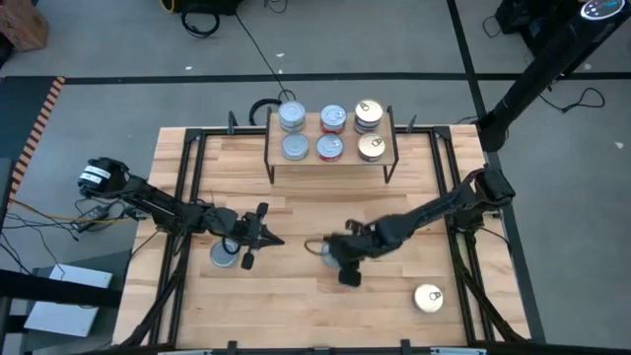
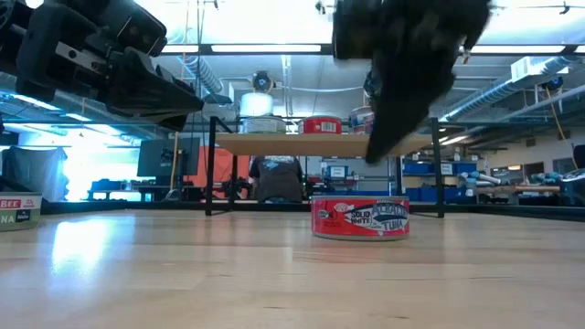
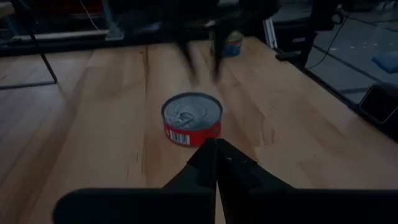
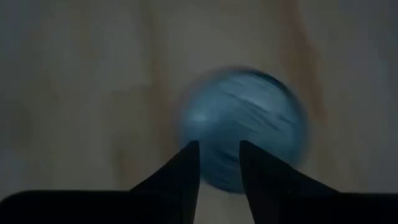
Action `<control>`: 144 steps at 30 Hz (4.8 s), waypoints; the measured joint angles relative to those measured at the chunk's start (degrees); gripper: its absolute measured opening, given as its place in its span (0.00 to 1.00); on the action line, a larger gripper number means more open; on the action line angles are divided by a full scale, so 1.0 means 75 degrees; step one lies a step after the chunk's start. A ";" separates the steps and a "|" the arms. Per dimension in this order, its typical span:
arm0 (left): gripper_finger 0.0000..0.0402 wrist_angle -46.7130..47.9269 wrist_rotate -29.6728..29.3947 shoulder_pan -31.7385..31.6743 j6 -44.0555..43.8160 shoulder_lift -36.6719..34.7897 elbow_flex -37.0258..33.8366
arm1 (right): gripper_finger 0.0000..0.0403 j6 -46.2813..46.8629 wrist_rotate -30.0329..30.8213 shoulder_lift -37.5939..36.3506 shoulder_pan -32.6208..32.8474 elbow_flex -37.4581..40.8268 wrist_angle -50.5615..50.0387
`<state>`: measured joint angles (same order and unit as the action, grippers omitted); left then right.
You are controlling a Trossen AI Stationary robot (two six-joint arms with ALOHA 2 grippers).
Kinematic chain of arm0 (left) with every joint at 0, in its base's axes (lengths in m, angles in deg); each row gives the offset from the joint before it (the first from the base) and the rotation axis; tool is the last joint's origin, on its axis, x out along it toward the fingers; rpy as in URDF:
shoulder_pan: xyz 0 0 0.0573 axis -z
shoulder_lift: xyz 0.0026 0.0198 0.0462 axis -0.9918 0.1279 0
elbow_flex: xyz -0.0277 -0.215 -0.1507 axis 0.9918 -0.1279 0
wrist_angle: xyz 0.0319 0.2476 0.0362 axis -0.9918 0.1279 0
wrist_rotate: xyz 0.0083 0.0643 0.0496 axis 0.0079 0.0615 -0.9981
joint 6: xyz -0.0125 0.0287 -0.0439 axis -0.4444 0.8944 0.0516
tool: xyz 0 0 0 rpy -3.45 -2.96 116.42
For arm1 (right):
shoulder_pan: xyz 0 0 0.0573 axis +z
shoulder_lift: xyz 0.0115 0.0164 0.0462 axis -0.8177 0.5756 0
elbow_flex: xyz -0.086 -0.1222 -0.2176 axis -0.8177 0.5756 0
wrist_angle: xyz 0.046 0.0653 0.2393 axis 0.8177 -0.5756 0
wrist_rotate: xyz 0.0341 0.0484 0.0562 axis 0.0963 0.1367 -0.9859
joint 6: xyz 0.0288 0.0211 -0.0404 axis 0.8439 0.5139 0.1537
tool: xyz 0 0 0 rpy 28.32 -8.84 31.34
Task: Stack canned seafood by type on shelf
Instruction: Stack the red tuna can on top of the red tuna can on the shelf
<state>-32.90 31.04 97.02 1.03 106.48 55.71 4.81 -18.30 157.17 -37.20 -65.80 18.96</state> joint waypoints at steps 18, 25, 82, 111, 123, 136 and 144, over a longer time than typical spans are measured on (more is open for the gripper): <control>0.02 0.0145 -0.0487 0.0003 0.0227 0.0000 0.0000 | 0.27 -0.0992 0.1321 0.1464 0.0882 -0.0997 -0.0468; 0.02 0.0164 -0.0488 0.0003 0.0225 0.0000 0.0000 | 0.09 -0.1173 0.1382 0.1857 0.0852 -0.1315 -0.0856; 0.02 0.0162 -0.0408 0.0003 -0.0378 0.0006 0.0000 | 0.01 0.2955 -0.5100 0.1109 -0.1364 -0.0804 0.2865; 0.02 0.0172 -0.0409 0.0003 -0.0387 0.0006 0.0003 | 0.47 0.0873 -0.2653 0.0602 -0.0860 -0.1871 0.0794; 0.02 0.0032 -0.0411 0.0002 -0.0376 0.0006 0.0003 | 0.65 0.0864 0.0567 0.1146 0.0389 -0.2718 -0.0858; 0.02 0.0054 -0.0414 0.0002 -0.0356 0.0006 0.0006 | 0.65 0.0923 0.0707 0.1586 0.0446 -0.2716 -0.0883; 0.02 0.0081 -0.0414 0.0002 -0.0359 0.0006 0.0003 | 0.64 0.0746 0.0572 0.1826 0.0504 -0.2782 -0.1070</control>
<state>-32.29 27.94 97.04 -1.66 106.53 55.73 10.41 -14.02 170.87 -33.43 -86.67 10.93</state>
